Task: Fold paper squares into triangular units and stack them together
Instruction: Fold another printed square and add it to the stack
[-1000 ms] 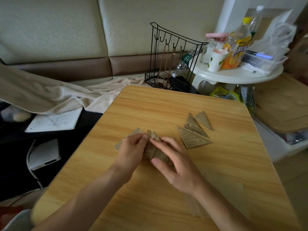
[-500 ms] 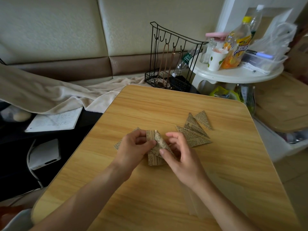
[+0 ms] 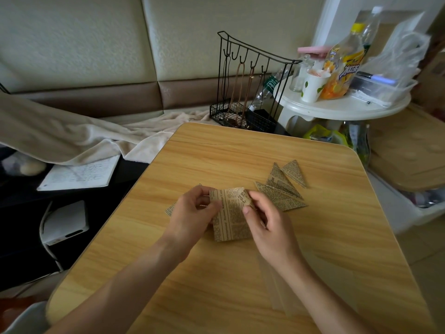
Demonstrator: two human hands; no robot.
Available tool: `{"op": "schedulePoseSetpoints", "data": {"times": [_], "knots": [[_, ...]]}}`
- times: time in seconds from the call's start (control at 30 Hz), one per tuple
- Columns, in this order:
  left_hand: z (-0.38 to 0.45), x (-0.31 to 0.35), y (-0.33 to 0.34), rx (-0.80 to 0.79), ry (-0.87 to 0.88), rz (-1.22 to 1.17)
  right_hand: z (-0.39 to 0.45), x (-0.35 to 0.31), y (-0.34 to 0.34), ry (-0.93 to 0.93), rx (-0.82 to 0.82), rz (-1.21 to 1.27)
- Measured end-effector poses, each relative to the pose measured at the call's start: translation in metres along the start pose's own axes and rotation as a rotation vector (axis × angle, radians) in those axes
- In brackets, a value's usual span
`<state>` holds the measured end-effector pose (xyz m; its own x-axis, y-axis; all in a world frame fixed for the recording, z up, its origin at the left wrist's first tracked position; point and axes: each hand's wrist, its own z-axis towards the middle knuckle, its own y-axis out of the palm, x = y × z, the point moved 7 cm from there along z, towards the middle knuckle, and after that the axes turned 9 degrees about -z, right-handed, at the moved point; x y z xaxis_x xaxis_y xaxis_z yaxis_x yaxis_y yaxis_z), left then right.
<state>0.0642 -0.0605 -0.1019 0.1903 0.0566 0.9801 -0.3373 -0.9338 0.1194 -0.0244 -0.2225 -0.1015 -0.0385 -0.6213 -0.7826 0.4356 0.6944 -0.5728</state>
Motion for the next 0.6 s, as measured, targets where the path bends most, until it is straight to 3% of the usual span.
{"op": "schedulePoseSetpoints", "data": {"times": [0.17,0.3,0.5,0.6], "knots": [[0.002,0.002,-0.005,0.070,0.024,0.027,0.001,0.004,-0.003,0.042,0.049,0.178],[0.006,0.001,-0.012,0.117,0.033,0.054,0.000,0.005,-0.001,0.075,-0.003,0.352],[0.009,0.002,-0.018,0.148,0.063,0.085,-0.001,0.003,0.002,0.002,-0.122,0.441],[0.010,0.004,-0.017,0.135,0.084,0.092,0.002,0.005,0.002,0.015,-0.091,0.418]]}}
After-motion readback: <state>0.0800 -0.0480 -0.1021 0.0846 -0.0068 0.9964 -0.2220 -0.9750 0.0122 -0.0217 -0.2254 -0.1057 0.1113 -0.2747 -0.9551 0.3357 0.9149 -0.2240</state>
